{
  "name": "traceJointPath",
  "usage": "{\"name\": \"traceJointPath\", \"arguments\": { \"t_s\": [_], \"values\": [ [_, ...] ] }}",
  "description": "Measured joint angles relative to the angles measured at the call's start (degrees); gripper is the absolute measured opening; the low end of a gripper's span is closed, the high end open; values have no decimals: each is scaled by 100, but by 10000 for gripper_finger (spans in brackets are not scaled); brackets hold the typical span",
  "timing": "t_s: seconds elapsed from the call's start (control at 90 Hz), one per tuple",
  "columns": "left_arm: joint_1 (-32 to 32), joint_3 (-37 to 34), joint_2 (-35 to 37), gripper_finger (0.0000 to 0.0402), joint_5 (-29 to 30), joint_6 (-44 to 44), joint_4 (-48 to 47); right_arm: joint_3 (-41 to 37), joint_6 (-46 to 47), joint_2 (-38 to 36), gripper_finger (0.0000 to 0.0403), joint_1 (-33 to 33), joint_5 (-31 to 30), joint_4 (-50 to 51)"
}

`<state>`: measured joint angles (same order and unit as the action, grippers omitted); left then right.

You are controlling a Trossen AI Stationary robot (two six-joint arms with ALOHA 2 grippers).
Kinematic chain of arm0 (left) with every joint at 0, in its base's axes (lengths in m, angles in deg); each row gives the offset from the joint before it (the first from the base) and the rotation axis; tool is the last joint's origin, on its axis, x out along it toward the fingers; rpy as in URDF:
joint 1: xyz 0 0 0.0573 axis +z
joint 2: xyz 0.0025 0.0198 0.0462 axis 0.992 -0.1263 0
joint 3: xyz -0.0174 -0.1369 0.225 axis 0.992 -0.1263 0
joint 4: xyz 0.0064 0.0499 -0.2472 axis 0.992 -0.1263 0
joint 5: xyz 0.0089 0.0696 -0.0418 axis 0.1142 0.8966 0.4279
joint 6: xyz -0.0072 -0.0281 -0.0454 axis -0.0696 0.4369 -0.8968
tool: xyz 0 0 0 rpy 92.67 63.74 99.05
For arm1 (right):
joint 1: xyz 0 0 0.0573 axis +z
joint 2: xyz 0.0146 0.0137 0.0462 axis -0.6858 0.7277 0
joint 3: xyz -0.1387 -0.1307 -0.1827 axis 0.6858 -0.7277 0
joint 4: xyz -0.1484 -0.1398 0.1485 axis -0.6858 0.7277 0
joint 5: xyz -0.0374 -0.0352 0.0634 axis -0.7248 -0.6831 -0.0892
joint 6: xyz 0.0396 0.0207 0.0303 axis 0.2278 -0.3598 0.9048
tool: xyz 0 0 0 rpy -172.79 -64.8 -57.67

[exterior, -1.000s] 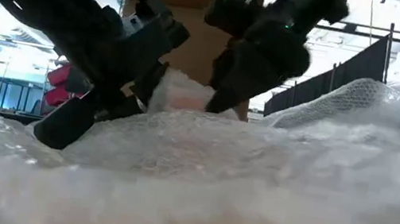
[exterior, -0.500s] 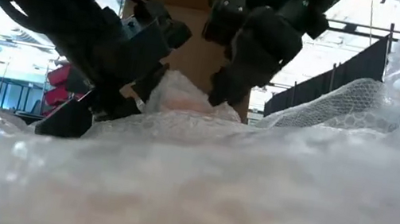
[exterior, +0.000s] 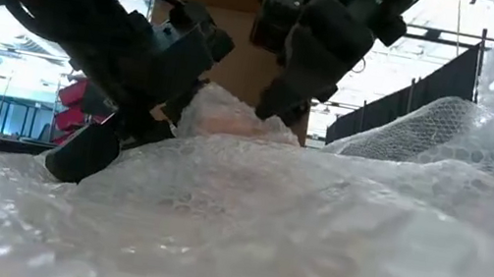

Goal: Wrap mug
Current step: Wrap the orange cup with the bubble wrap

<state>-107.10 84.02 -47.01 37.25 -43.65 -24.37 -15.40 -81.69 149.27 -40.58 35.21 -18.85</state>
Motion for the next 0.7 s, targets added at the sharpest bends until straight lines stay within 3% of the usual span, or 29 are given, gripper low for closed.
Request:
{"name": "traceJointPath", "arguments": {
  "t_s": [0.467, 0.7],
  "values": [
    [0, 2, 0, 73, 0, -75, -27, 8, -727, 364, 399, 22, -124, -253],
    [-12, 324, 74, 73, -110, -721, -865, 40, -1233, 814, 390, 129, -170, -282]
  ]
}}
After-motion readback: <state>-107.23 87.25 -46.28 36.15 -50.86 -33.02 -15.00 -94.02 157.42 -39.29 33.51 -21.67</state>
